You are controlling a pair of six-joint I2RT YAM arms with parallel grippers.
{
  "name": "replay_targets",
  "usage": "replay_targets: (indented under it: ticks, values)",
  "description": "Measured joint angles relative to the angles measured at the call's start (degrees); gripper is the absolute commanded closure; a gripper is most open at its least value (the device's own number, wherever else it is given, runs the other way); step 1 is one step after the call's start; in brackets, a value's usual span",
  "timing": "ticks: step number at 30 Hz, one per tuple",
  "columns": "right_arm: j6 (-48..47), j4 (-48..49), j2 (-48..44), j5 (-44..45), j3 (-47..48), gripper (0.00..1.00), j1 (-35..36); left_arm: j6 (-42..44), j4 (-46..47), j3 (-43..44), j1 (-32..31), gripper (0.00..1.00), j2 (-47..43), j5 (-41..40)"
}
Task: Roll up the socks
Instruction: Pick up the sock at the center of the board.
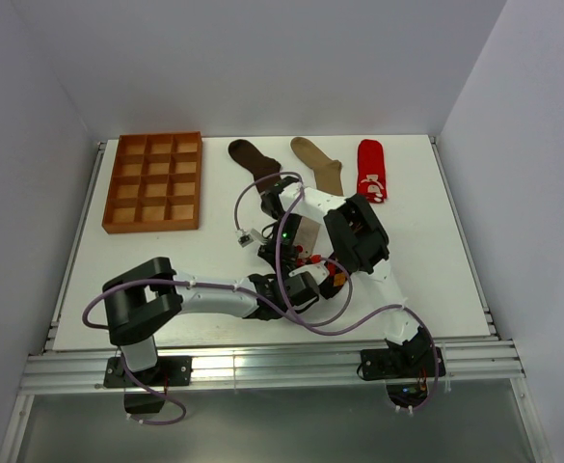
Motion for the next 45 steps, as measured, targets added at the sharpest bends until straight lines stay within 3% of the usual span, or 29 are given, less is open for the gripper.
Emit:
replay_targets:
  ticks: [3,4,10,22,32,45]
  values:
    - [-0.55,-0.31,0.00,0.31,0.00,0.59,0.00,0.76,-0.72,0.50,-0.20,0.89,0.22,0.11]
    - [-0.61,-0.39,0.00,0.50,0.00,0.55,0.00,0.85,-0.90,0.68,-0.24,1.00,0.28,0.13]
    - [-0.31,-0.46,-0.28,1.55,-0.17,0.41,-0.37,1.73,-1.49,1.11,-0.17,1.00,0.48,0.57]
    - [-0.83,2.32,-3.41,2.14,-0.55,0.29,-7.56,1.20,3.15,1.36,3.98,1.00,0.48,6.40]
    - [0.35,5.70,-10.73,2.43,-2.60,0.29,-12.92,0.55,4.92,1.36,5.97,1.00,0.44,10.03]
    - [12.15,22.99,-30.93,7.98,-13.09,0.29,-13.55,-3.65,7.54,-1.88,9.73,1.00,-3.13,15.85]
